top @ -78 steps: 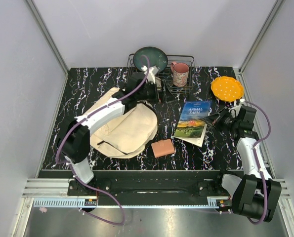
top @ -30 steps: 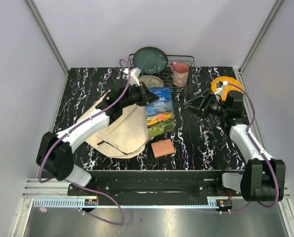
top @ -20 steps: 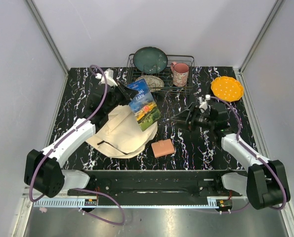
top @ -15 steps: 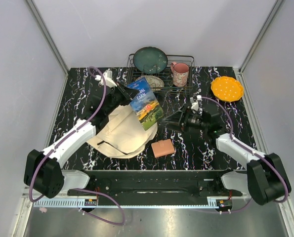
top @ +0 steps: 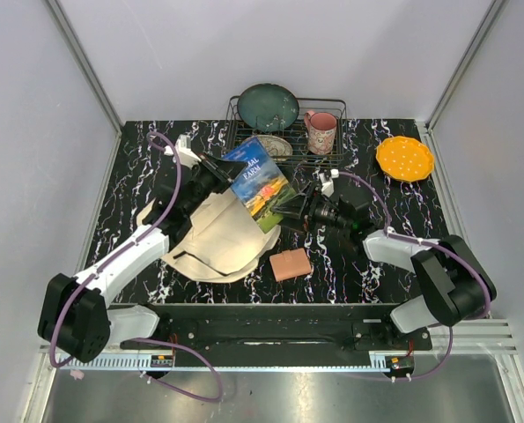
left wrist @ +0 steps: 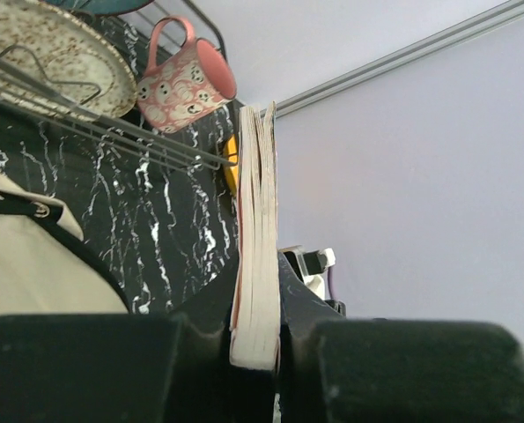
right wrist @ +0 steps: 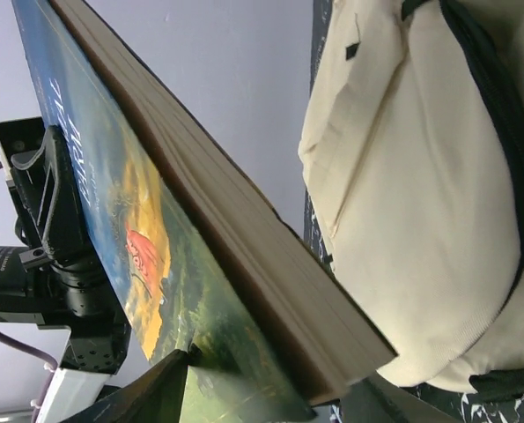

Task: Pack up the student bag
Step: Pick up the book from the center of the board.

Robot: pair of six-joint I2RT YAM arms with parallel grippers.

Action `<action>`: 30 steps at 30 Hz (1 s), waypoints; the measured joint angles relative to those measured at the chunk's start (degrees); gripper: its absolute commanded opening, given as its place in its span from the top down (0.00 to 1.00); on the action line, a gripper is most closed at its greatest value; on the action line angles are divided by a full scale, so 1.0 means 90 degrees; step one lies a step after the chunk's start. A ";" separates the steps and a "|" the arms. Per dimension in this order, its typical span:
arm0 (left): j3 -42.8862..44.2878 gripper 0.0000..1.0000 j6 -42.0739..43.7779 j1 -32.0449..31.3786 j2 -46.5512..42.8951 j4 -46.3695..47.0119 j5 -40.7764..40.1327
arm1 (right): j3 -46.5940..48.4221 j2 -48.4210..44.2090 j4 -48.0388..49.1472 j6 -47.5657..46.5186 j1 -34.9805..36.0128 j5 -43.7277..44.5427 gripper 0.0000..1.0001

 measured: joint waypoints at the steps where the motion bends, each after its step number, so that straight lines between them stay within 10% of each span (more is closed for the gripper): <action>1: -0.0005 1.00 -0.0036 0.0002 -0.0061 0.0075 0.0000 | 0.0002 0.0005 0.0117 0.0022 0.0002 0.0058 0.28; 9: -0.0306 1.00 -0.0457 0.0061 -0.0097 0.0469 -0.0078 | 0.0019 0.0619 0.1632 0.0641 0.0012 0.0262 0.51; 14: -0.0427 0.94 -0.0525 0.0090 -0.0107 0.0461 -0.0197 | 0.0019 0.0969 0.2533 0.1100 0.0012 0.0253 0.95; 19: -0.0476 0.22 -0.0381 0.0112 -0.0177 0.0221 -0.0236 | -0.0036 0.0809 0.2611 0.1032 0.0032 0.0284 1.00; 22: -0.0223 0.05 0.0097 0.0080 -0.0180 -0.0476 -0.0124 | -0.0160 0.0172 0.1719 0.0692 0.0041 0.0566 1.00; 30: 0.0874 0.03 0.2416 -0.0614 -0.0172 -0.2441 -0.0542 | 0.0289 -0.3109 -0.3650 -0.1149 -0.0151 0.3317 1.00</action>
